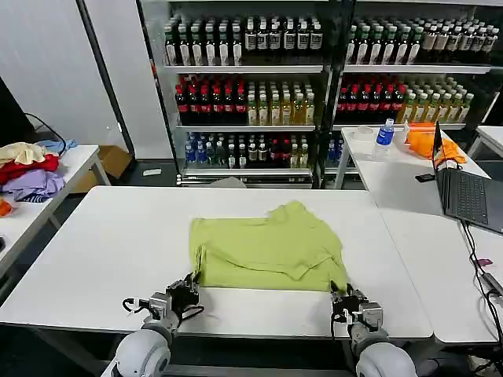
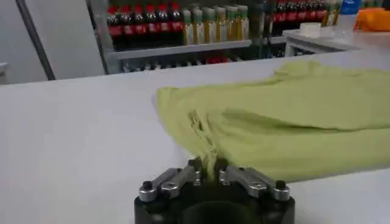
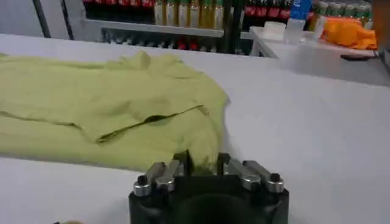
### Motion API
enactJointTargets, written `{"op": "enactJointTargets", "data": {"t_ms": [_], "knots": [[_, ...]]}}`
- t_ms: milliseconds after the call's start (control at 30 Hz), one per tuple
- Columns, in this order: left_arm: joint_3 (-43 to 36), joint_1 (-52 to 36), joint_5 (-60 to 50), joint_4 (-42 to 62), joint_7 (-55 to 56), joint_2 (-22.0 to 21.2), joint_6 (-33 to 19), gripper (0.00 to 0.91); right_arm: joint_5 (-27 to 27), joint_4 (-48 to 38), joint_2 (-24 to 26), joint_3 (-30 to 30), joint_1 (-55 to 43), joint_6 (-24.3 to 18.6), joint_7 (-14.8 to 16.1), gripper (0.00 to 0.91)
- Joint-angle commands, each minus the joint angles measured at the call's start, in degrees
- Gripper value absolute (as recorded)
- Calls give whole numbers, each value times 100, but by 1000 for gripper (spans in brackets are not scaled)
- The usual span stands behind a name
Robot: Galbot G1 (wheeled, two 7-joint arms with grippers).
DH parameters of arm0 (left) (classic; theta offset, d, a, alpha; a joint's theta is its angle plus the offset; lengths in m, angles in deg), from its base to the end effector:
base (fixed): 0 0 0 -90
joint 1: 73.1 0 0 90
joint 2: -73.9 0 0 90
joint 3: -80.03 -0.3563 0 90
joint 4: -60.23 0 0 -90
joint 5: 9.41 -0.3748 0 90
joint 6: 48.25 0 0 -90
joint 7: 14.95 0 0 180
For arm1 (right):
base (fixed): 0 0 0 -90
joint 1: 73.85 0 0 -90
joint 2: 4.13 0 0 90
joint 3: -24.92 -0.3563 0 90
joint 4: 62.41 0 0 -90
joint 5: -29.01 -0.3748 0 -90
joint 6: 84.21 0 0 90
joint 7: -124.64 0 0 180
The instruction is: Fold and organize the clothes.
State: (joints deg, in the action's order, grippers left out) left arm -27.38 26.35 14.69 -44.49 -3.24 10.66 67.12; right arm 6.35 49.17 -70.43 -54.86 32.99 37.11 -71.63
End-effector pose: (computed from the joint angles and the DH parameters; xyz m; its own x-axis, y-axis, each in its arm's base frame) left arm 0.2949 0.0207 -0.3349 -0.8673 0.1467 0.4757 0.1994 0.9780 0.0620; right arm 0.2631 -0.0312 -0.3146 -0.8538 -0.0069 0.5206 -0.0612 0.9943 -0.0872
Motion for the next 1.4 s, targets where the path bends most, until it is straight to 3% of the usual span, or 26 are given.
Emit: {"op": "enactJointTargets", "data": {"t_ms": [33,700,733,767,867,900,933,967,1100,1400], "knots": [[21,58,-2,-61,0,-20,7,20,-105,182,13,-62,237,89,-6,0],[584,2086,-252,-1940,35,136,30,20,574,1980,30,-904,2286,117,107,0],[593,2149,-337,-1988,33,143,22,20,618,2018,6,-907,2357,143,88,625],[596,2192,-371,-2024,31,149,10,20,633,2030,-5,-907,2371,168,80,907],[591,2249,-403,-2090,42,129,43,20,769,2121,-22,-947,2468,175,95,907],[587,2259,-406,-2108,36,118,69,50,803,2171,-18,-975,2489,176,94,907],[586,2269,-407,-2124,28,114,103,685,811,2189,-14,-994,2490,176,92,907],[592,2282,-406,-2151,-12,117,180,907,824,2236,-5,-1028,2485,176,85,907],[671,2297,-425,-2219,-98,183,330,907,804,2380,55,-1155,2449,177,113,907],[1176,1876,-85,-2118,-47,478,321,907,195,2188,257,-1473,1583,176,209,907]]}}
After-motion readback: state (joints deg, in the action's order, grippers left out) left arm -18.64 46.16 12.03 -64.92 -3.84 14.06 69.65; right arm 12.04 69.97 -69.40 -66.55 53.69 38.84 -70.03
